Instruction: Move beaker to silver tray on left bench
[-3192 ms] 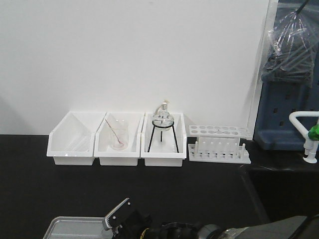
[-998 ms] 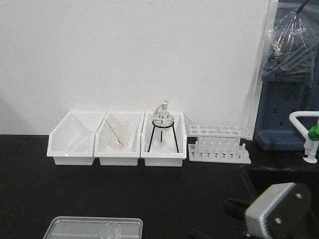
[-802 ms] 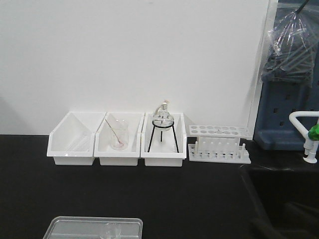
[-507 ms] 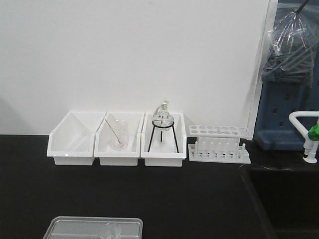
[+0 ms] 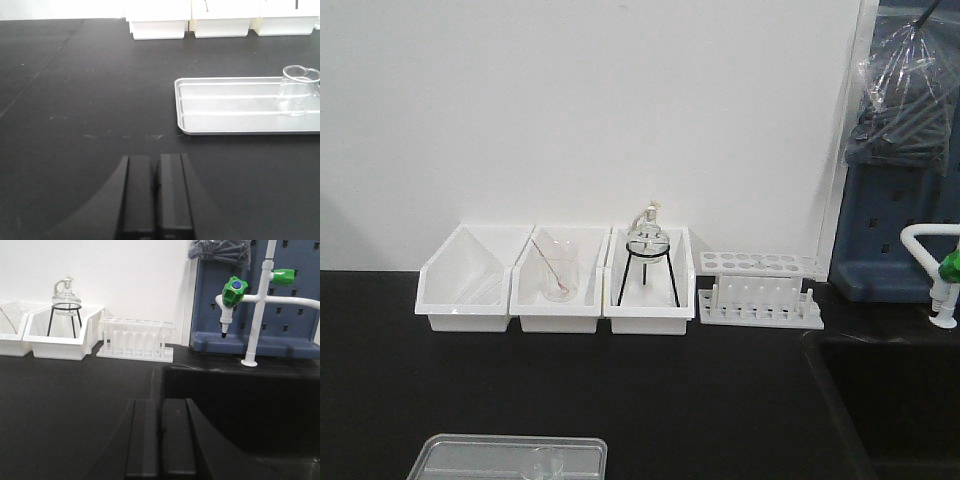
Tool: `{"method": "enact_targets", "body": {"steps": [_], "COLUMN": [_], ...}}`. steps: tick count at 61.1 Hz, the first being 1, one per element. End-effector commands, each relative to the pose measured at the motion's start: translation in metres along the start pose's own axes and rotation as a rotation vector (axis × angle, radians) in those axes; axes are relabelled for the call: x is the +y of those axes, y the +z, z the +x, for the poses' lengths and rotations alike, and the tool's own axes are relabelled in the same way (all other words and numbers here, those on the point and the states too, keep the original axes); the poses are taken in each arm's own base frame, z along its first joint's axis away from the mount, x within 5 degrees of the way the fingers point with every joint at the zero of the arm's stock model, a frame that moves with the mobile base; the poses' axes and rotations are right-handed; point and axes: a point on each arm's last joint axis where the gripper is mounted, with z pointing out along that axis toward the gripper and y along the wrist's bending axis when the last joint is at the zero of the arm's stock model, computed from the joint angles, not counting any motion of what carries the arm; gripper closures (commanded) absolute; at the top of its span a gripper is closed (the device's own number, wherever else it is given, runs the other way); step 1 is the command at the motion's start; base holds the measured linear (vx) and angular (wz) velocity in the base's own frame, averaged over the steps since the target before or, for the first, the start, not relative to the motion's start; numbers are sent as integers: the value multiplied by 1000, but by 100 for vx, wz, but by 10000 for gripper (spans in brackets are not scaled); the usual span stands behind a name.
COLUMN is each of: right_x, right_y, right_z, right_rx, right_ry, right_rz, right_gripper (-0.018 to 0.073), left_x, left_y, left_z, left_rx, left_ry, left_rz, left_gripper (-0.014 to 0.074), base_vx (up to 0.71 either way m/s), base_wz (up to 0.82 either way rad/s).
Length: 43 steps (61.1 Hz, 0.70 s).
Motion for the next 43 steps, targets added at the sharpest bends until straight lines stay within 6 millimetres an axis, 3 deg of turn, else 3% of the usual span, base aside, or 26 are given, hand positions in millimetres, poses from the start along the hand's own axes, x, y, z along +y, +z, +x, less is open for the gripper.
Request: {"method": "enact_targets", "body": {"steps": [1,43], "right_x": [0,0], "right_y": [-1,-1], "right_z": [-6,-6], "right_rx": [-81,-82], "right_ry": [-12,-12], "right_rz": [-1,-1], "right_gripper": [573,571], "left_x": [0,0], "left_y": [2,2], "left_z": [-1,-1], "left_rx": [-67,-67], "left_ry": [-8,-8], "left_rz": [3,3], "left_gripper": [595,595], "base_vx": [0,0], "base_wz": [0,0]}}
